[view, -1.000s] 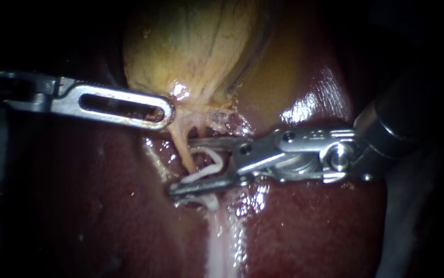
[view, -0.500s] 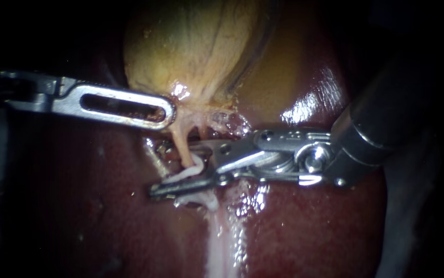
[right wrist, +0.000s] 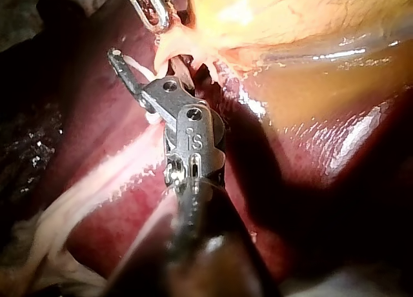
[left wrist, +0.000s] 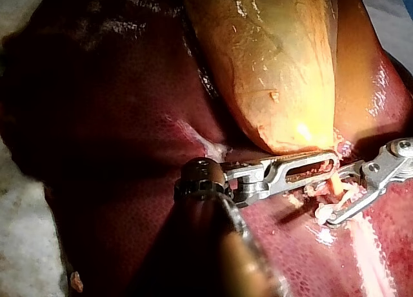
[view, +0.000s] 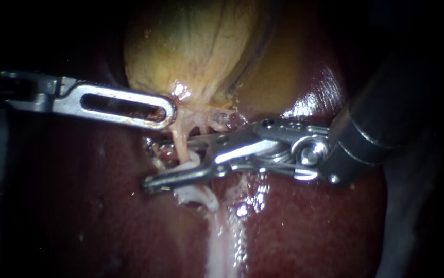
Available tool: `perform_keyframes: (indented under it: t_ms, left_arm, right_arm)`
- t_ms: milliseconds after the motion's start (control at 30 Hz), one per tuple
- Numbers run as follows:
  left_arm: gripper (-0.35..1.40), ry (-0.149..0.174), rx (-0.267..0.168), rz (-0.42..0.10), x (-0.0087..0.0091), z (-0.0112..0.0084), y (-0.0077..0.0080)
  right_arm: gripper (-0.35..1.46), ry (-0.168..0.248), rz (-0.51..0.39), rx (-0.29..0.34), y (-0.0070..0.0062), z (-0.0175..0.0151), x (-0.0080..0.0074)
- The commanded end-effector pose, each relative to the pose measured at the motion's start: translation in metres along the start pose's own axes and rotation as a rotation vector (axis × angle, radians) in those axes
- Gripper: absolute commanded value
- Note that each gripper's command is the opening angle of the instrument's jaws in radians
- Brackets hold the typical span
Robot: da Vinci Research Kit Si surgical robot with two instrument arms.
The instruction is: Clipping third clip left tube
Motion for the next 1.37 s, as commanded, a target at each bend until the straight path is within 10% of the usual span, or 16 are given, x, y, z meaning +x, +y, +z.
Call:
perform_keyframes:
  t_ms: [33, 267, 533, 1367]
  left_arm:
    - [-0.35, 0.000, 0.000, 0.000, 0.0000, 0.0000, 0.0000]
    - [-0.35, 0.000, 0.000, 0.000, 0.0000, 0.0000, 0.0000]
    - [-0.35, 0.000, 0.000, 0.000, 0.0000, 0.0001, 0.0000]
    - [-0.35, 0.001, 0.001, 0.000, 0.0000, 0.0002, -0.0001]
  right_arm:
    - [0.39, 0.002, 0.001, 0.001, 0.0001, 0.0000, 0.0000]
    - [0.28, 0.008, 0.037, -0.001, 0.0004, -0.0002, 0.0000]
    - [-0.35, 0.013, 0.107, -0.002, 0.0004, -0.0007, -0.0002]
    - [-0.35, 0.002, 0.127, 0.026, 0.0010, -0.0012, -0.0008]
